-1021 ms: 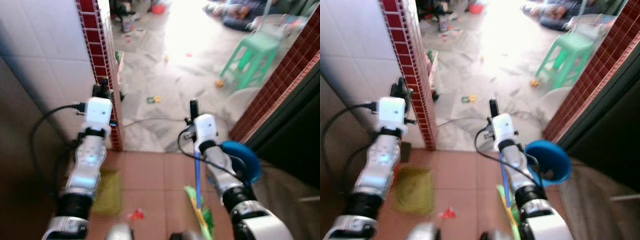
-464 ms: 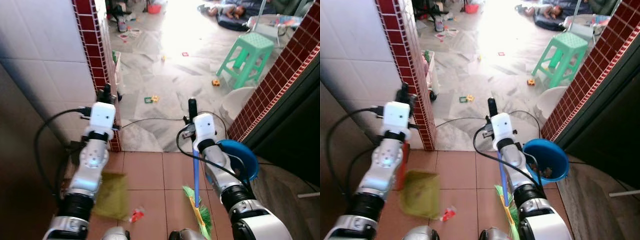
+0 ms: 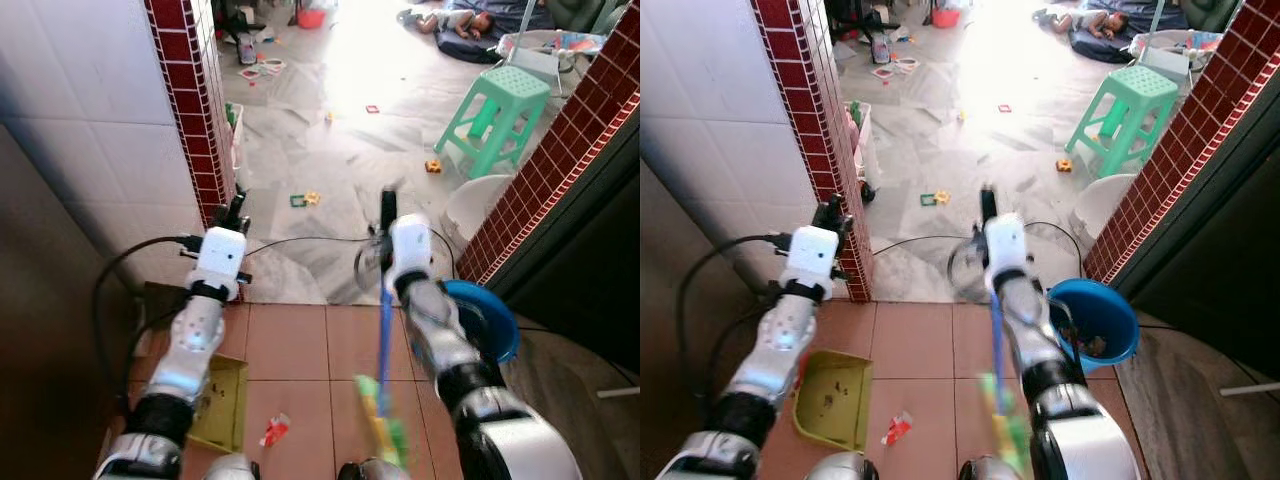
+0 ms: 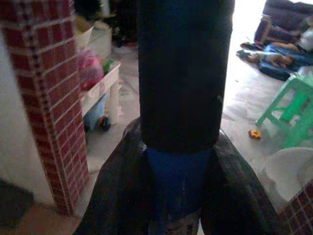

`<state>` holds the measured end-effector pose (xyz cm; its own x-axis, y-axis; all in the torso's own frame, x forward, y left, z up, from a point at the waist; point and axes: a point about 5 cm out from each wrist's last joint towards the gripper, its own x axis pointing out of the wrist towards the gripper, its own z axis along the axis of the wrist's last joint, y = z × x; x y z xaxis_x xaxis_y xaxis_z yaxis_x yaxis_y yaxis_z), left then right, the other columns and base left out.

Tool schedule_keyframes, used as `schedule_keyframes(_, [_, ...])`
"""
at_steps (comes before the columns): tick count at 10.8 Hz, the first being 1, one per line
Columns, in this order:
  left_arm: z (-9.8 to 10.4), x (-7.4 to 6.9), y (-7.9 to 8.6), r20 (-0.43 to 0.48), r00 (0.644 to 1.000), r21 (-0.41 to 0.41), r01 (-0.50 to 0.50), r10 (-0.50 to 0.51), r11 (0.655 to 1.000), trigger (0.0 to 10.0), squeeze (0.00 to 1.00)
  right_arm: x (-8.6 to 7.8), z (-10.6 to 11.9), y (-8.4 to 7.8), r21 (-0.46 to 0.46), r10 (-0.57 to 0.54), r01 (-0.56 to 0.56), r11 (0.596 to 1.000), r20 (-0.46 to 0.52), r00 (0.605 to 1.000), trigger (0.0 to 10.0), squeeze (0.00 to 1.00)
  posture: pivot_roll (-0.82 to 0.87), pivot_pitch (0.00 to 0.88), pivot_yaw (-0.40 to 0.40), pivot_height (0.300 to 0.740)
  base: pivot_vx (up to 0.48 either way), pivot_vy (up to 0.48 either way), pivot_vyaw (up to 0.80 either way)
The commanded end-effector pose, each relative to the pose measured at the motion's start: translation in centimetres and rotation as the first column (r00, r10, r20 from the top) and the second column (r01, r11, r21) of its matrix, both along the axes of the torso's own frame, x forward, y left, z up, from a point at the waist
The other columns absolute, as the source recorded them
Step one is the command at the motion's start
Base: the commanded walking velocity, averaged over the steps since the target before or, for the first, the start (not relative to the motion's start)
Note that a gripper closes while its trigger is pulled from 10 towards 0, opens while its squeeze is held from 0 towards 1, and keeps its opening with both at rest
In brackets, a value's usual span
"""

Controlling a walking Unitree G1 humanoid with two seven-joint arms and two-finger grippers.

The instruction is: Sweep floor

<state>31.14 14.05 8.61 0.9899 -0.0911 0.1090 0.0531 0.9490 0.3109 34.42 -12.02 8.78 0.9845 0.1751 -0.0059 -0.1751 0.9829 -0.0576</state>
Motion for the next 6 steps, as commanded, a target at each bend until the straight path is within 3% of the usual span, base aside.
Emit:
schedule_keyframes(1, [-0.8,0.1,-0.3,-0.037,0.999,-0.030,-0.013,0.012,0.999,10.0,0.00,0.8,1.3,-0.4,0.074,-0.040,0.038,0.997,0.017,0.999,10.0,0.00,0.04,0.000,-0.056,0.740,0.000,0.000,0.00])
schedule_keyframes(2, [-1.0,0.5,-0.7,-0.053,0.998,-0.069,-0.028,0.025,0.997,10.0,0.00,1.3,1.8,-0.8,0.128,-0.073,0.073,0.989,-0.001,0.997,10.0,0.00,0.03,0.000,-0.053,0.740,0.000,0.000,0.00])
schedule_keyframes(3, [-1.1,1.1,-1.4,-0.079,0.996,-0.160,-0.054,0.041,0.986,10.0,0.00,1.7,2.3,-1.3,0.163,-0.101,0.100,0.982,-0.005,0.995,10.0,0.00,0.02,0.000,-0.056,0.740,0.000,0.000,0.00])
schedule_keyframes(6, [-1.4,1.7,-3.7,-0.137,0.991,-0.272,-0.038,0.000,0.962,10.0,0.00,1.8,2.4,-1.4,0.165,-0.113,0.113,0.980,-0.010,0.994,10.0,0.00,0.00,0.000,-0.048,0.740,0.000,0.000,0.00])
